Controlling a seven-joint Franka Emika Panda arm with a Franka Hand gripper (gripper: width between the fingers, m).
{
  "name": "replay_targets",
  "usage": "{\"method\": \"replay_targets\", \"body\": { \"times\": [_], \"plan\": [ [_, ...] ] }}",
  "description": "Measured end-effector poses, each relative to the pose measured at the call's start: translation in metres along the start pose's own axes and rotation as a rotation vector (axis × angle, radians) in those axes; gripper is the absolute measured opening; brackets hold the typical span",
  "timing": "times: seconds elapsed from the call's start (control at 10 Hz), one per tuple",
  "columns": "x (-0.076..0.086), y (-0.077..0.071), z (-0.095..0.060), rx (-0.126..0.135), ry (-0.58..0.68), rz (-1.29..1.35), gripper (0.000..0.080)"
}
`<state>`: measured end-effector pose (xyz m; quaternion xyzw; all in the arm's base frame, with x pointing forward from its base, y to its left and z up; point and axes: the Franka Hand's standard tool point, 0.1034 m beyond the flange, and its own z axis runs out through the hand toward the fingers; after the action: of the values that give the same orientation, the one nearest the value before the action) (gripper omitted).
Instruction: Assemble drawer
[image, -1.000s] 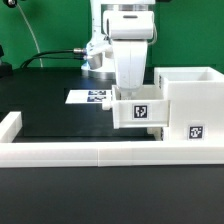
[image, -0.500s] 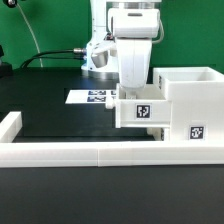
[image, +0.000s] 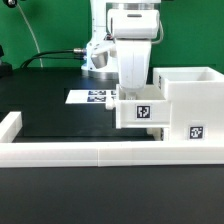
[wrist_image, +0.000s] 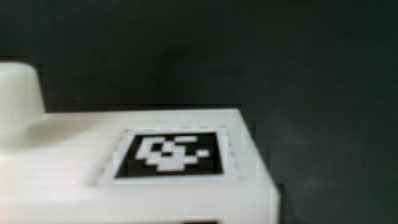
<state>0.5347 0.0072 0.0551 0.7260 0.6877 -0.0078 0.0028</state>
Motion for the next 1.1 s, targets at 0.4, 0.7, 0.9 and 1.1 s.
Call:
{"method": "replay_targets", "body": {
  "times": [0.4, 0.7, 0.9, 1.1],
  "plan": [
    [0.0054, 0.0003, -0.0006, -0.003, -0.005, -0.034, 0.0042],
    [0.0053, 0.0003, -0.0005, -0.003, -0.005, -0.033, 0.0042],
    [0.0054, -0.0001, -0.0008, -0.001, -0.006, -0.030, 0.0132],
    [0.0069, 0.0003, -0.0078, 0.002, -0.010, -0.032, 0.0333]
  ]
}}
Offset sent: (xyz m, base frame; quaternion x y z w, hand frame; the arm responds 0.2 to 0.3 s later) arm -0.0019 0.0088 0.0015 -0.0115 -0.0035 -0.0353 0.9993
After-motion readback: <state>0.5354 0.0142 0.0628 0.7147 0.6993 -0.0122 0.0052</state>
